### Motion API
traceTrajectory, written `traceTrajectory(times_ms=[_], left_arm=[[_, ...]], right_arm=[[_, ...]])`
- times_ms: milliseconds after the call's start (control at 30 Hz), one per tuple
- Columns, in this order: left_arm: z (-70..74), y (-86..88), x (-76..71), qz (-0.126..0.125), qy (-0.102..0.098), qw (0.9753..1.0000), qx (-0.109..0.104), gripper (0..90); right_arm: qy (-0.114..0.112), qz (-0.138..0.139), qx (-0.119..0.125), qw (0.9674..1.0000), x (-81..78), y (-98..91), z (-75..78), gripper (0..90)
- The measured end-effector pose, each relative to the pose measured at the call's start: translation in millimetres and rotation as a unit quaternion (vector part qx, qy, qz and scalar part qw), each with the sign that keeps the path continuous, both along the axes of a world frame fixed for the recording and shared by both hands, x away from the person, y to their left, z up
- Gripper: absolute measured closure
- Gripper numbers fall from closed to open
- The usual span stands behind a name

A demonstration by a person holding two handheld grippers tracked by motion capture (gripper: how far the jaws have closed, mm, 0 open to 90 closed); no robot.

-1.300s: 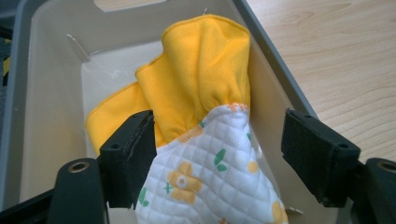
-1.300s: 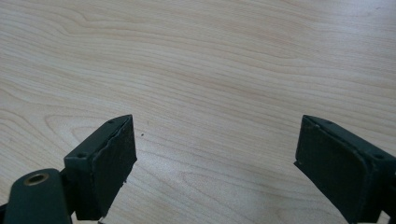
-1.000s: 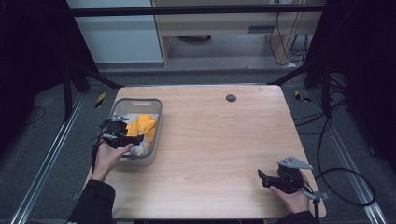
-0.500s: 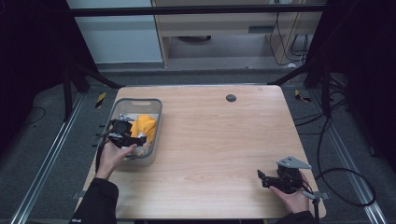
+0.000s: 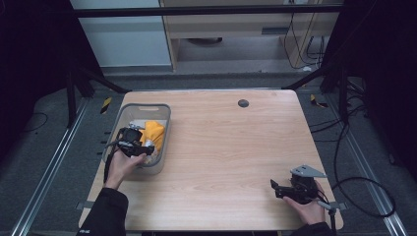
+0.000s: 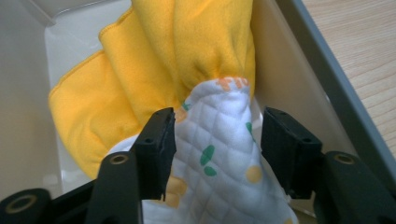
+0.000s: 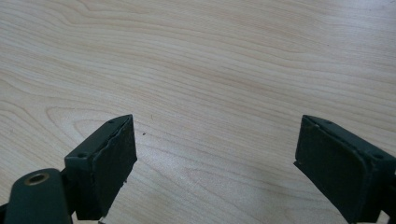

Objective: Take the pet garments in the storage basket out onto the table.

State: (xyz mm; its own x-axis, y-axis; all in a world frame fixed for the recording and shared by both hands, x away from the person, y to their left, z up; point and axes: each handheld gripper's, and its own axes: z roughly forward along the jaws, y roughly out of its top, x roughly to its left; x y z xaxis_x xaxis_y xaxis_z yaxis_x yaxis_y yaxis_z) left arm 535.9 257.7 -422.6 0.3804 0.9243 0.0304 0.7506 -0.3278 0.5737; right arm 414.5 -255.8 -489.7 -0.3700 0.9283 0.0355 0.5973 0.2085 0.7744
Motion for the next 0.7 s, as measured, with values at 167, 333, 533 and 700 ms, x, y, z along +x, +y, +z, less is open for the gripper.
traceTrajectory(times_ms=[167, 333, 533, 700], left_arm=[[-0.7, 1.2, 0.7, 0.007, 0.004, 1.0, -0.005, 56.1], [-1.9, 1.3, 1.6, 0.011, 0.008, 0.9999, -0.009, 64.5], [-2.2, 2.3, 2.4, 0.017, 0.009, 0.9998, -0.01, 74.4], [-1.0, 4.6, 2.6, 0.023, 0.008, 0.9996, -0.015, 79.4]], right_arm=[[0.002, 0.002, 0.0, 1.0, 0.2, 0.4, -0.2, 12.2], [0.0, 0.0, -0.001, 1.0, 0.2, 0.1, -0.1, 12.2], [0.003, 0.001, 0.0, 1.0, 0.2, 0.4, -0.1, 12.1], [0.001, 0.001, -0.001, 1.0, 0.3, 0.1, -0.5, 12.0]])
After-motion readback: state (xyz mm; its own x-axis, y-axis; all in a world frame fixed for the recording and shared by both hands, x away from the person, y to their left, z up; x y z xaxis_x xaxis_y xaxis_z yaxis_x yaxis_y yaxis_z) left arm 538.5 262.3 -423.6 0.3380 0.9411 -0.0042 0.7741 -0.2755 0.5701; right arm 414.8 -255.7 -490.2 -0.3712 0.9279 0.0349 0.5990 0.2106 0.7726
